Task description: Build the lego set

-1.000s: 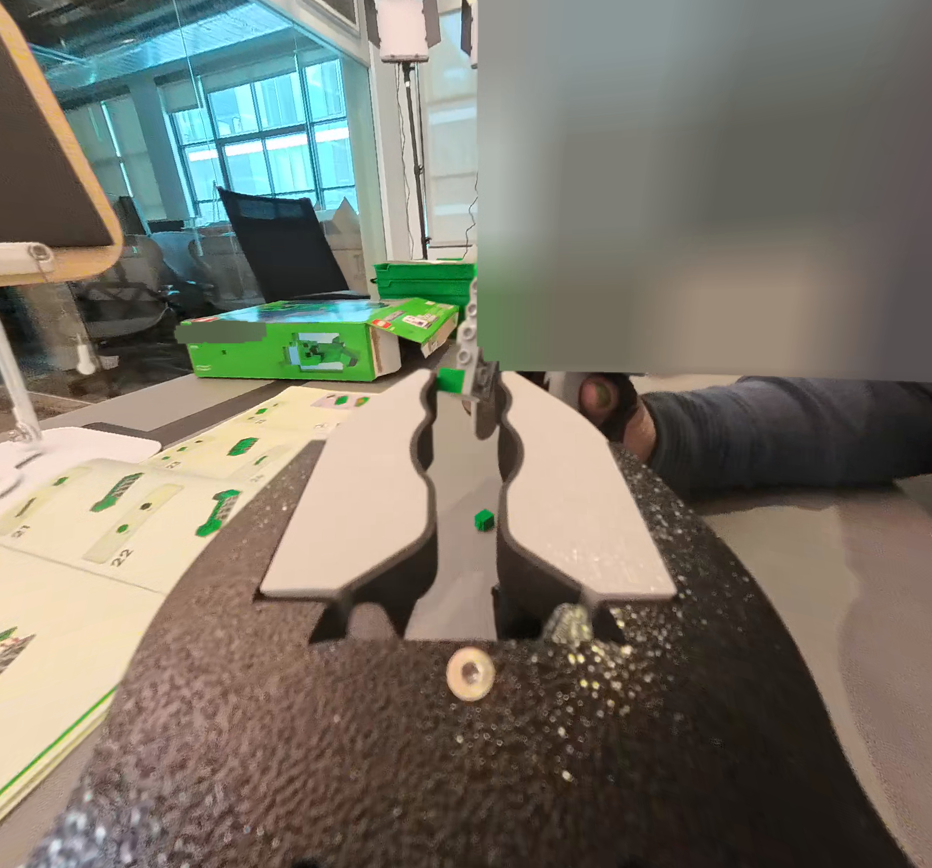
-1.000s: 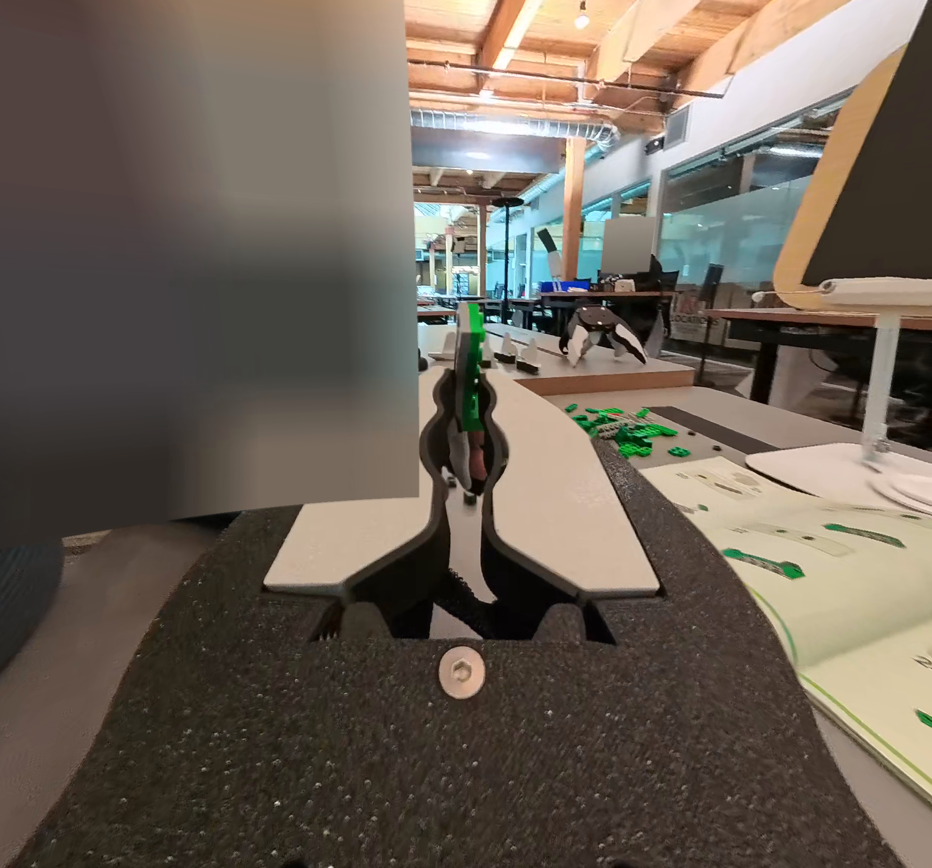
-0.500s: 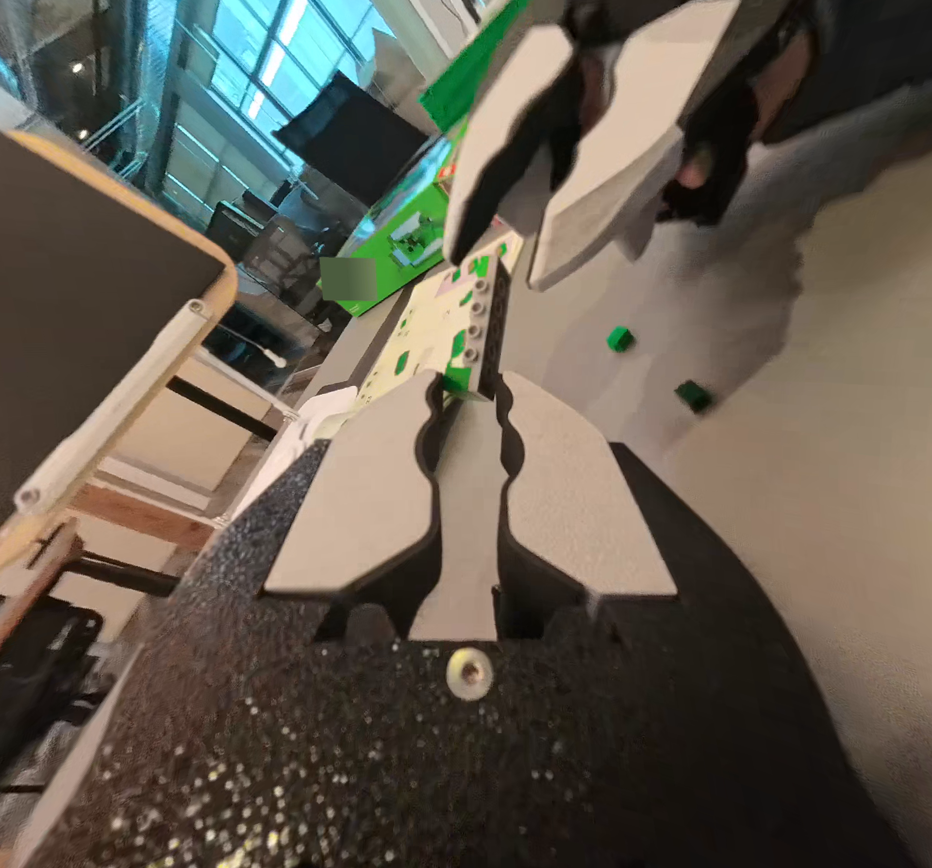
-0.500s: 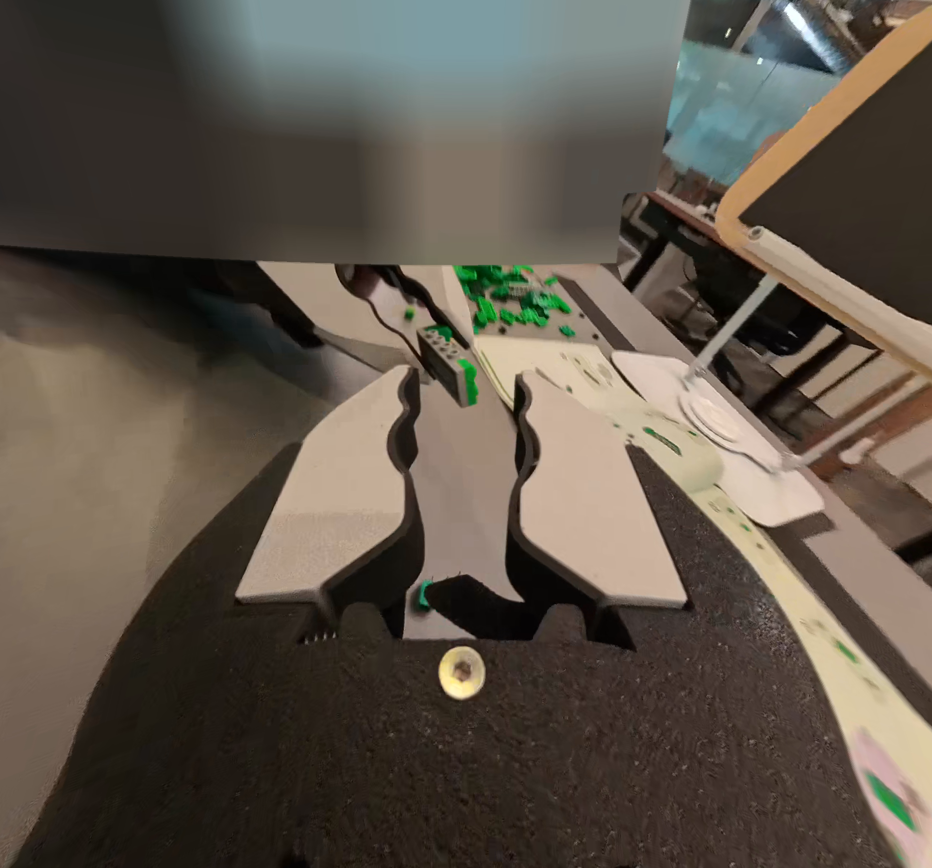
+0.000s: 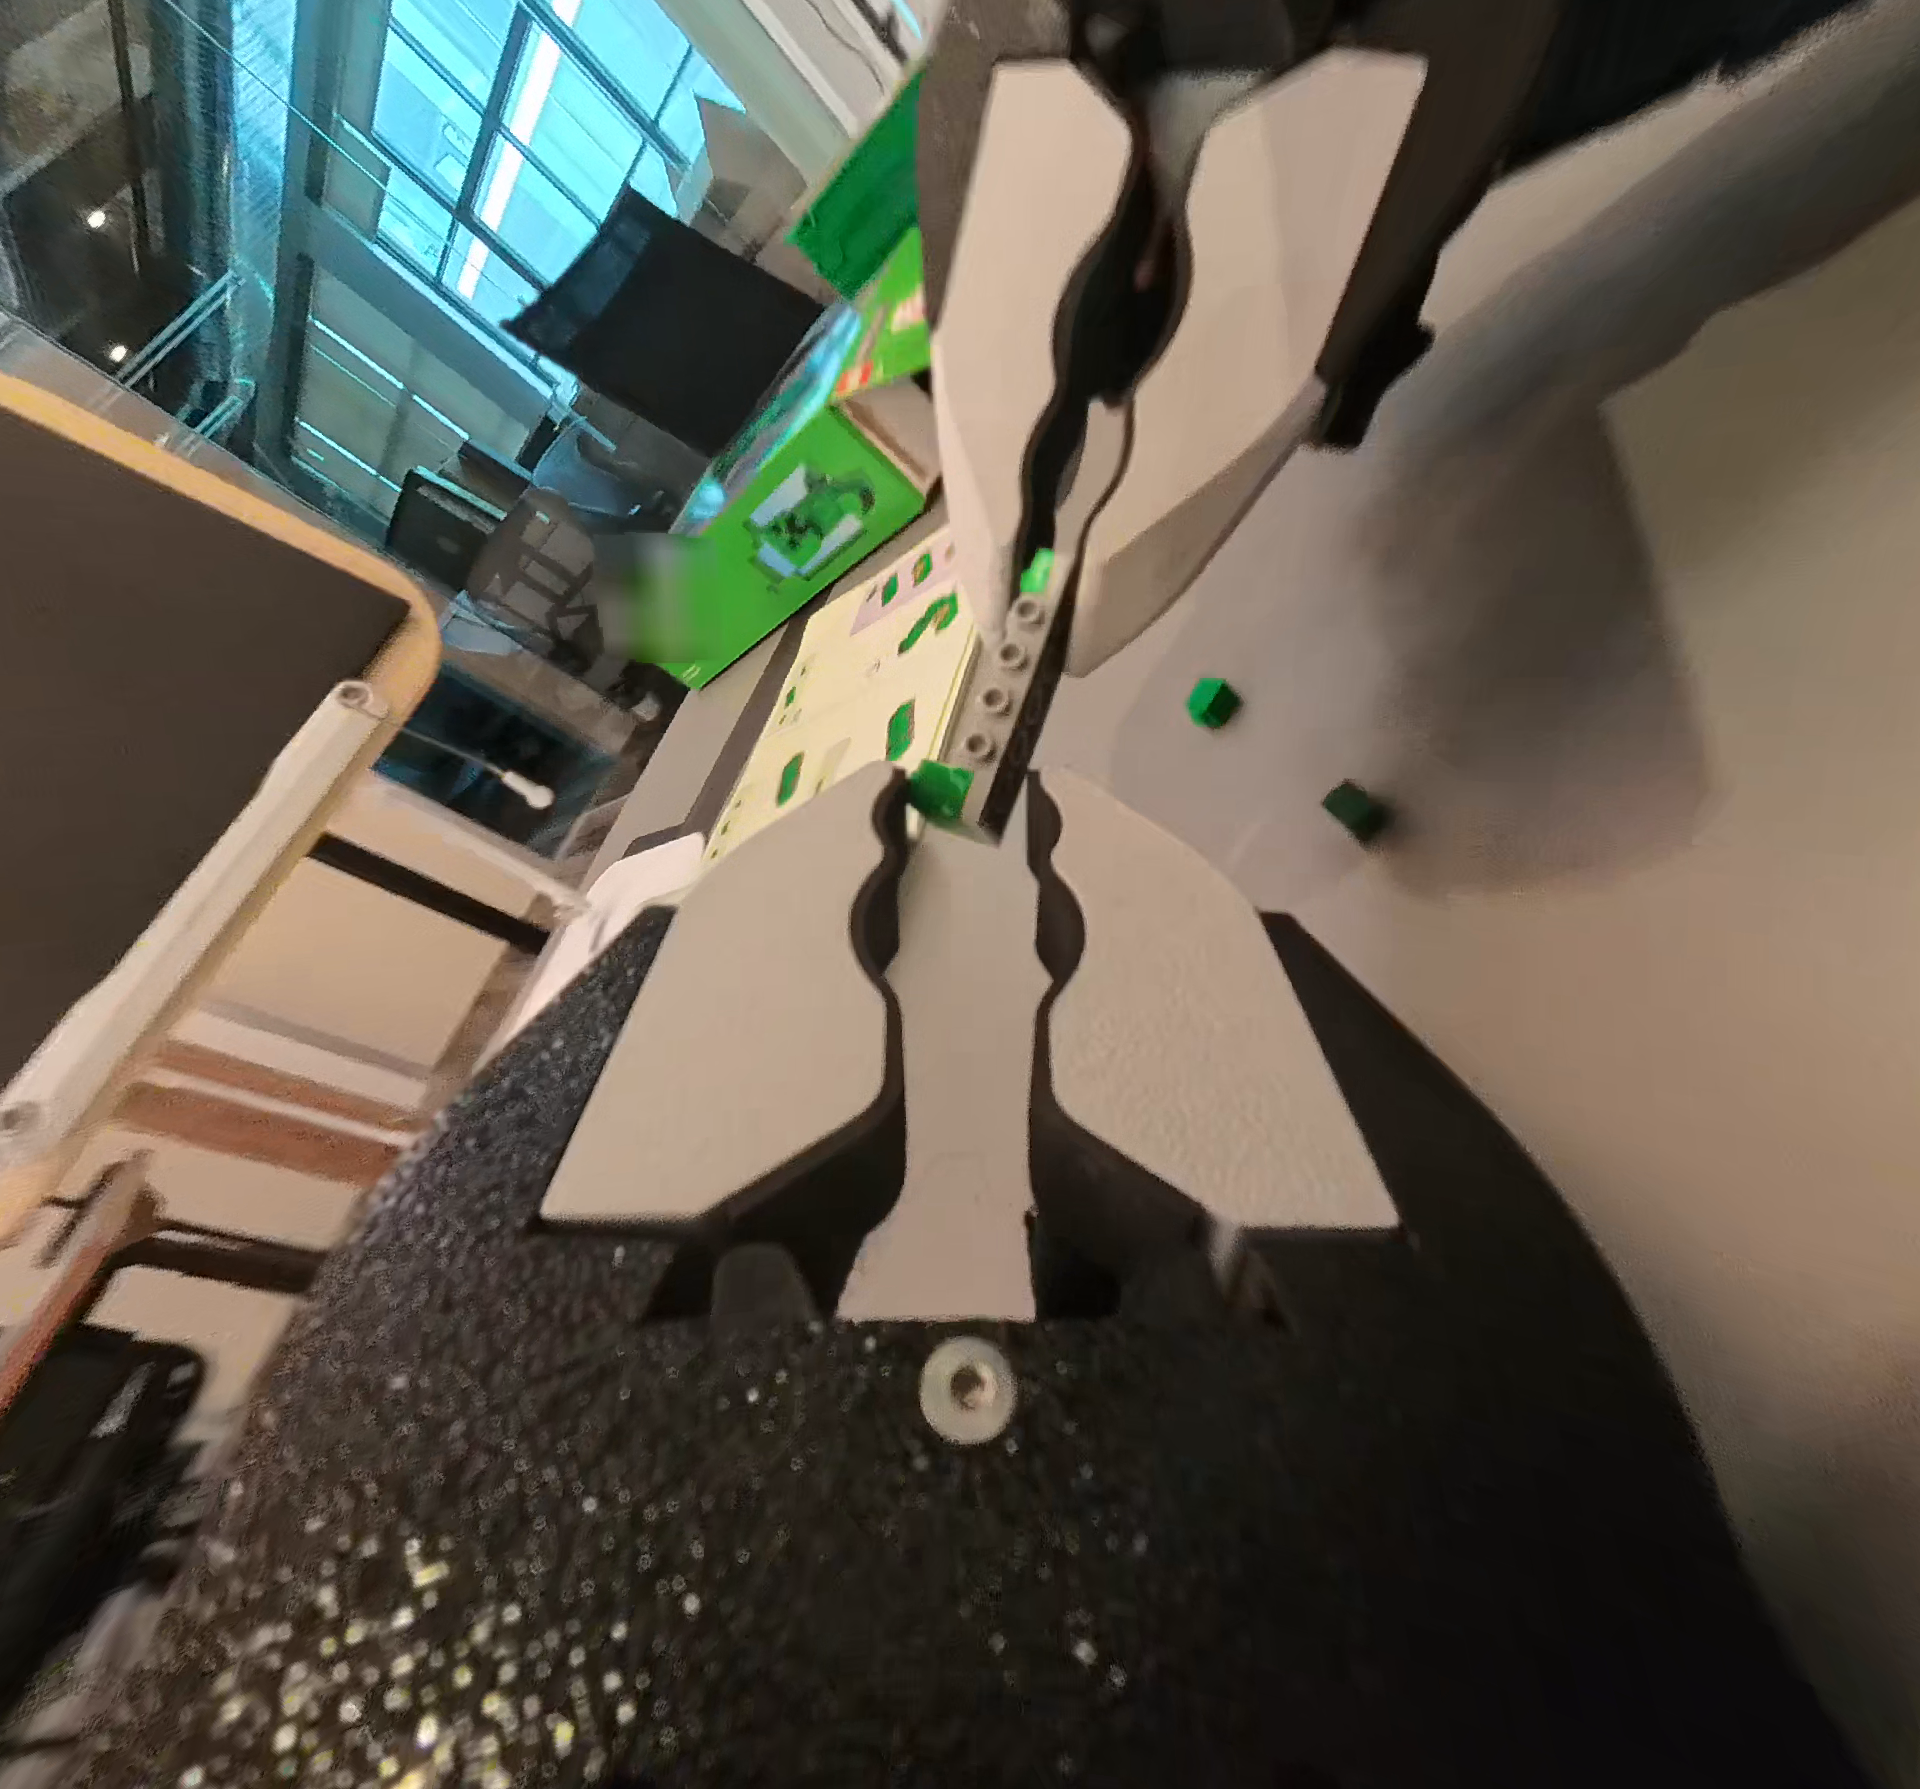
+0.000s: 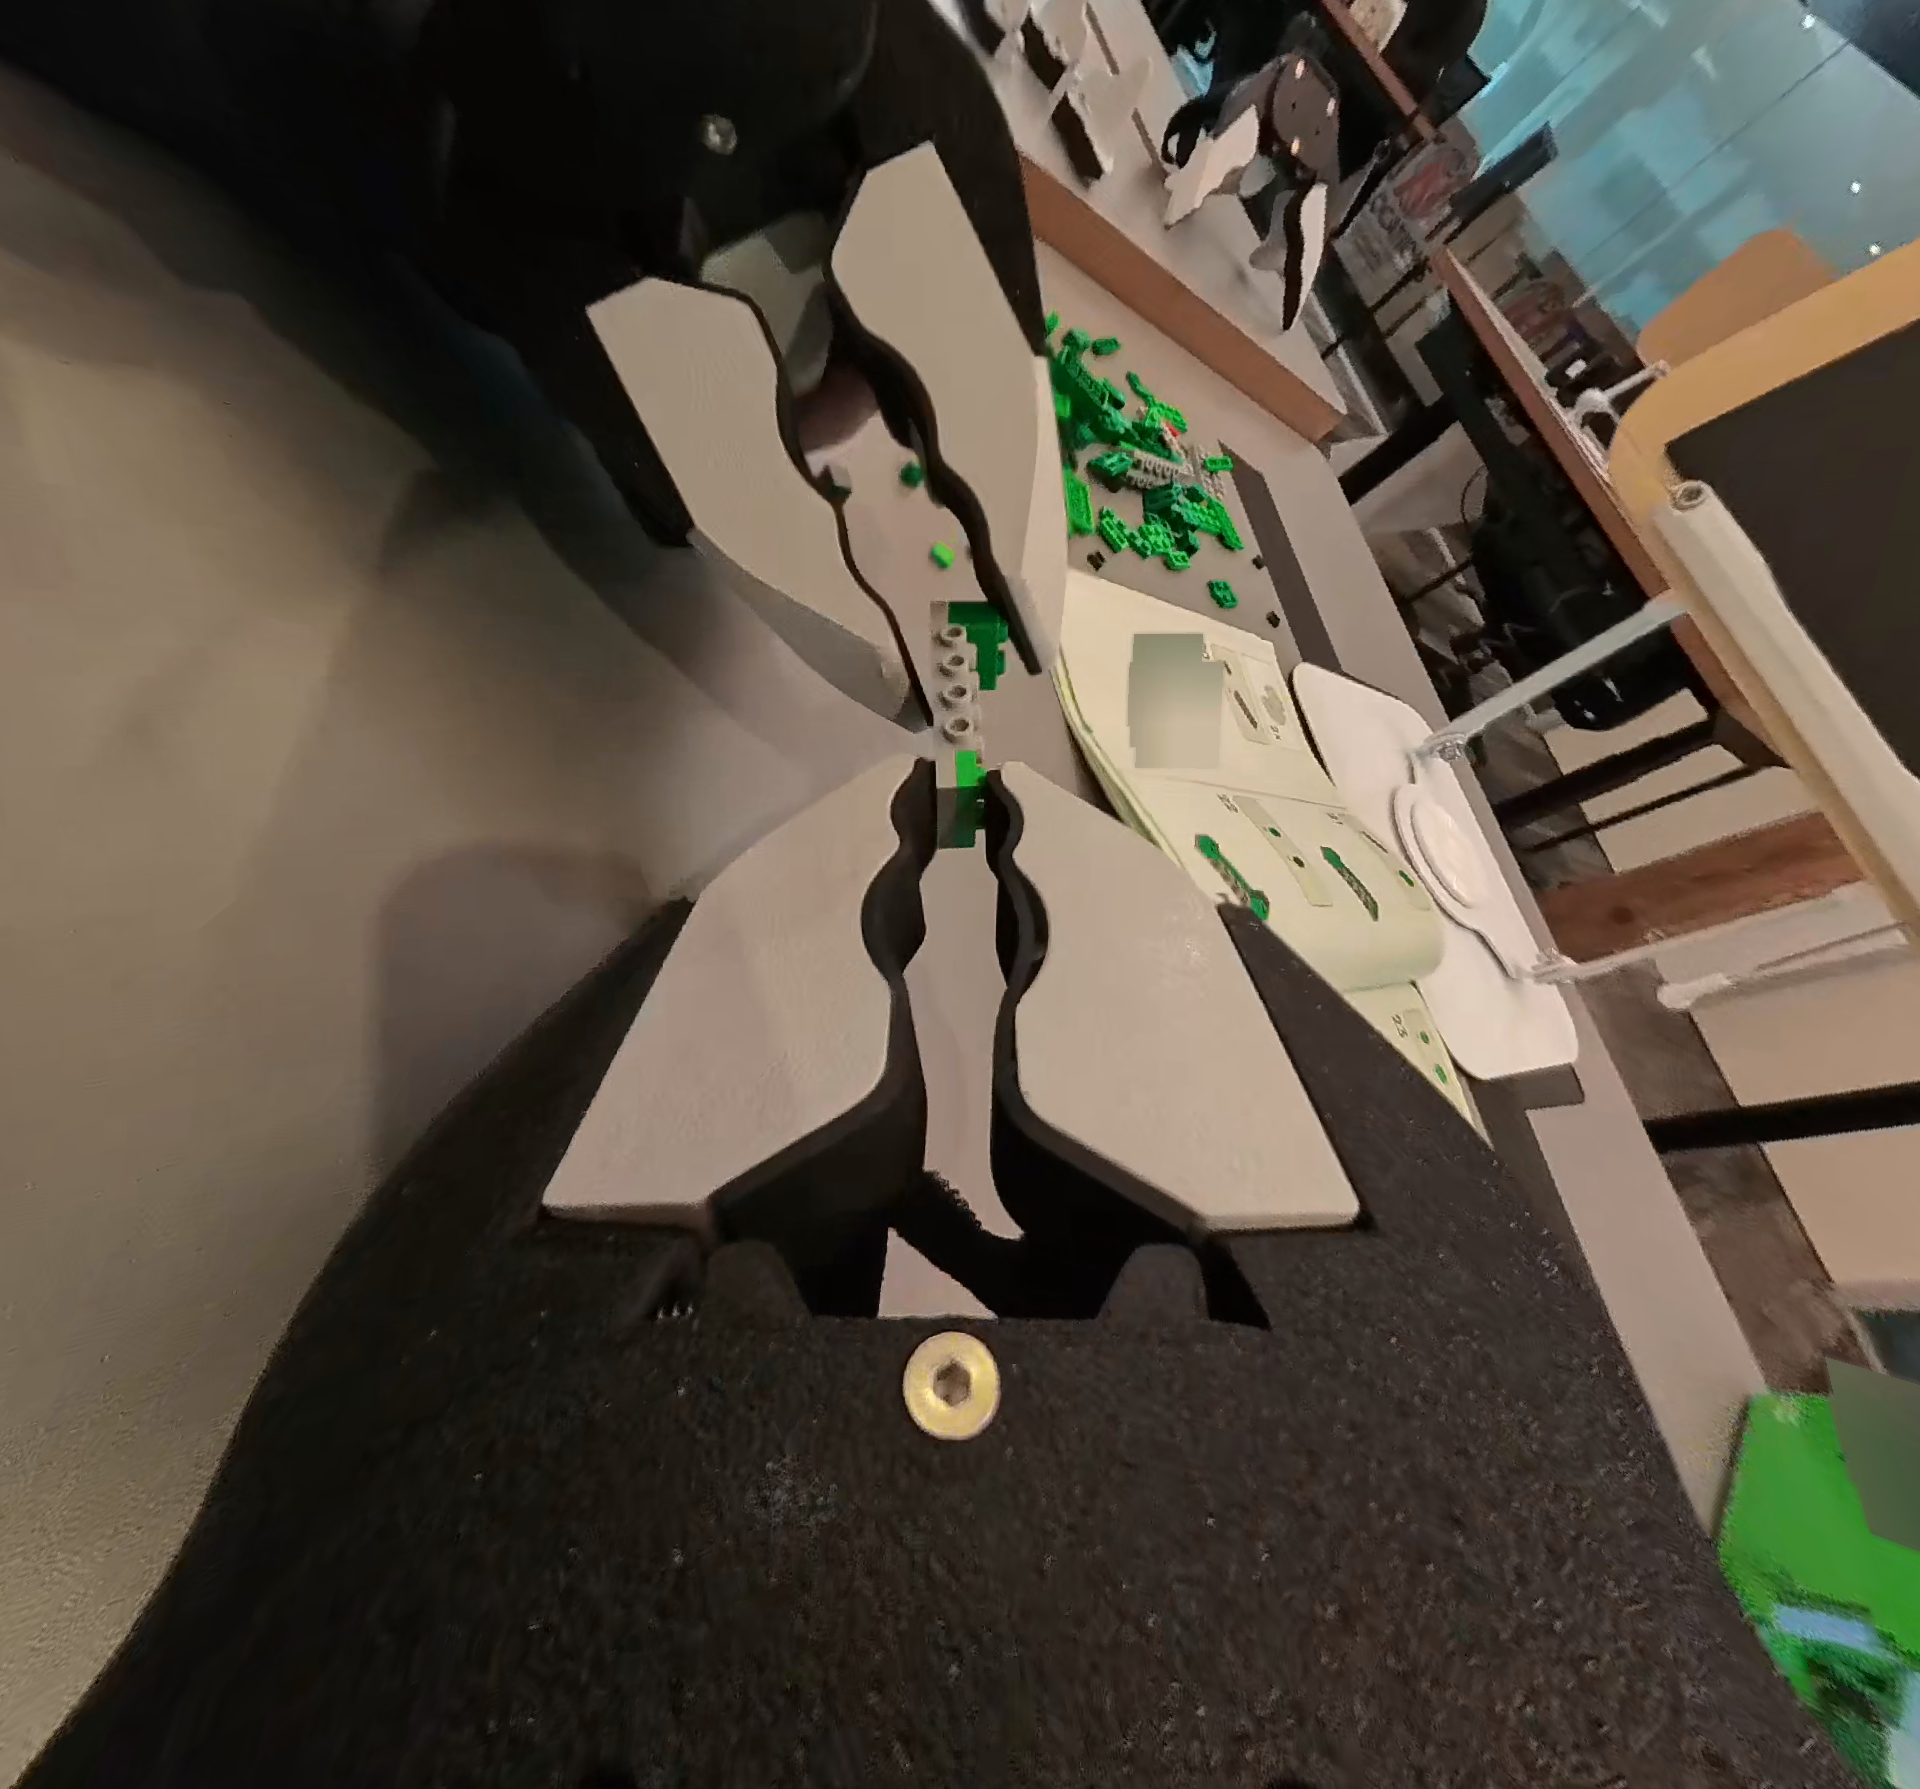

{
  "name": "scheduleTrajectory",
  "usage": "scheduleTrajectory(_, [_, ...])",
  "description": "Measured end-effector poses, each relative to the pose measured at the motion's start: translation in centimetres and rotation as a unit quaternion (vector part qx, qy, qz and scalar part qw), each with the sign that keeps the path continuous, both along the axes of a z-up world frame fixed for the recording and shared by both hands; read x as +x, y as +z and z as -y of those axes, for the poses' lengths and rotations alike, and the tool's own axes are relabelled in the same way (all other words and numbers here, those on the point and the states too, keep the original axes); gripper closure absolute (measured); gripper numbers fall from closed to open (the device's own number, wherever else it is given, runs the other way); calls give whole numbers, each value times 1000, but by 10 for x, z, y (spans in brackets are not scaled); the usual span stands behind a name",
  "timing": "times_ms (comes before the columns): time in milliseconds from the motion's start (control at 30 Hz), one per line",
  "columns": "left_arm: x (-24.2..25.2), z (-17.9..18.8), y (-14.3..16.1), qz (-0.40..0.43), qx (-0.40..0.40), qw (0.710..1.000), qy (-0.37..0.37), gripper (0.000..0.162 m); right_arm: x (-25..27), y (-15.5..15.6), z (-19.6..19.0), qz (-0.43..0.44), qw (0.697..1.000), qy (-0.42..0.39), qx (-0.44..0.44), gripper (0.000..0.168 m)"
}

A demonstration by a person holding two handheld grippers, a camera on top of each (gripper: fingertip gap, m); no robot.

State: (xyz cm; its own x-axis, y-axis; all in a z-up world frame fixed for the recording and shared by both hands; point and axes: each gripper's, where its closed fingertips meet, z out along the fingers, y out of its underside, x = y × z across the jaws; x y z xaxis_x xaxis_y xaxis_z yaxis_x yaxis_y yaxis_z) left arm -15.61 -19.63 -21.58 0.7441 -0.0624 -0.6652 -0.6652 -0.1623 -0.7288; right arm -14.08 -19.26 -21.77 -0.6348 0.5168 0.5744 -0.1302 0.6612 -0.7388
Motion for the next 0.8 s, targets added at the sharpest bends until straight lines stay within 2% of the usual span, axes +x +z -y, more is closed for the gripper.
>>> scheduleTrajectory(33, [3, 0, 4, 24, 10, 1000, -11, 139, 1, 3, 0, 0, 1000, 7, -19, 160])
scheduleTrajectory(133, [10, 1, 12, 82, 34, 995, -45, 124, 10, 13, 3, 11, 995, 44, -92, 160])
scheduleTrajectory(267, [18, 6, 25, 144, 68, 983, -91, 131, 19, 20, 5, 28, 985, 83, -148, 160])
scheduleTrajectory(500, [32, 13, 32, 207, 77, 962, -160, 133, 25, 21, 10, 35, 981, 107, -159, 160])
scheduleTrajectory(600, [37, 16, 33, 234, 70, 951, -189, 146, 28, 24, 13, 40, 977, 120, -171, 160])
scheduleTrajectory(800, [38, 16, 36, 226, 79, 953, -186, 139, 30, 25, 15, 42, 975, 128, -176, 160])
